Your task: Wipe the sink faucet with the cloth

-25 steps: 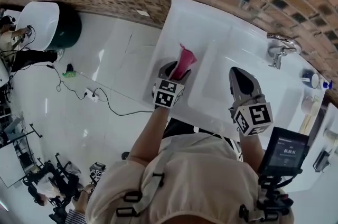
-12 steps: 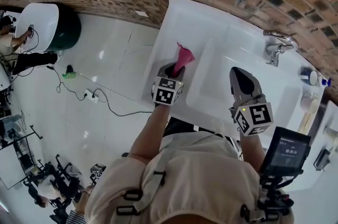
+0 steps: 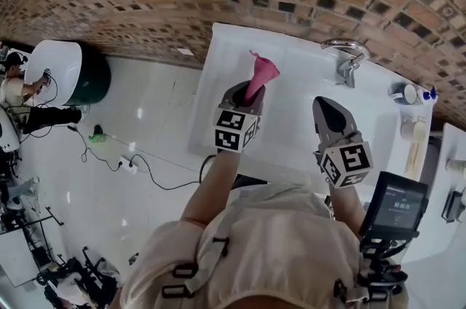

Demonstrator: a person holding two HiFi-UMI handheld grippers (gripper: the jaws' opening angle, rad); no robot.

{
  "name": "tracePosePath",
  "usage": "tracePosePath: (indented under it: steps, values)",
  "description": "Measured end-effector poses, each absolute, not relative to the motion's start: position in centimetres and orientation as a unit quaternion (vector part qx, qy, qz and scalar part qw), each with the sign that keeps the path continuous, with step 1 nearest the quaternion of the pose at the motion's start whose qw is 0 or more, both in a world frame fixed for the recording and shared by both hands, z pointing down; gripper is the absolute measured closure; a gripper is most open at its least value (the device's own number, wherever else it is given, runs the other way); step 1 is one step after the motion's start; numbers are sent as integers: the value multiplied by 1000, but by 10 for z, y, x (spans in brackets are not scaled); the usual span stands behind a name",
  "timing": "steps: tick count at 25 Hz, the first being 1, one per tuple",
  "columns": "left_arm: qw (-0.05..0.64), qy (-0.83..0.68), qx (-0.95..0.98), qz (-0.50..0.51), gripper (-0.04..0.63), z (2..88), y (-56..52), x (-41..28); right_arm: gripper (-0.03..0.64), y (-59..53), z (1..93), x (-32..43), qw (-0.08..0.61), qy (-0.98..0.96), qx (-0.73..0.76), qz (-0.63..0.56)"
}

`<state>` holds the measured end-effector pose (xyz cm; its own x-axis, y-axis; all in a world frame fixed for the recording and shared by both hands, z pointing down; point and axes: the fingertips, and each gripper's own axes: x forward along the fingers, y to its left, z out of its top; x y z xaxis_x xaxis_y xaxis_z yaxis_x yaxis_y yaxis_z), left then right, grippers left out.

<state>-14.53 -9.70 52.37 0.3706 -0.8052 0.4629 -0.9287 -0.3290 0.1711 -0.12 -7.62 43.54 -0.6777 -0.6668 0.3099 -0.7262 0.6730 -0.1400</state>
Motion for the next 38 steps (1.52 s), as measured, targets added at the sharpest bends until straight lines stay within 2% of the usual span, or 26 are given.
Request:
tracePosePath:
  steps: [4, 8, 14, 21, 31, 38]
  values:
    - [164, -523, 828, 119, 500, 474, -122, -102, 623, -75, 418, 33, 106, -899, 408, 118]
    - [152, -509, 841, 98, 500, 450, -152, -59, 623, -81, 405, 67, 91, -891, 432, 105]
    - [214, -516, 827, 68, 500, 465, -181, -29, 623, -89, 400, 103, 87, -882, 450, 105]
    - [239, -532, 809, 74, 500, 487, -212, -22, 623, -99, 410, 132, 96, -875, 458, 120]
    - [176, -514, 838, 58, 500, 437, -228, 10, 623, -106, 413, 137, 92, -878, 452, 123]
    - [146, -465, 872, 54, 500, 411, -223, 59, 623, -100, 410, 145, 84, -875, 460, 123]
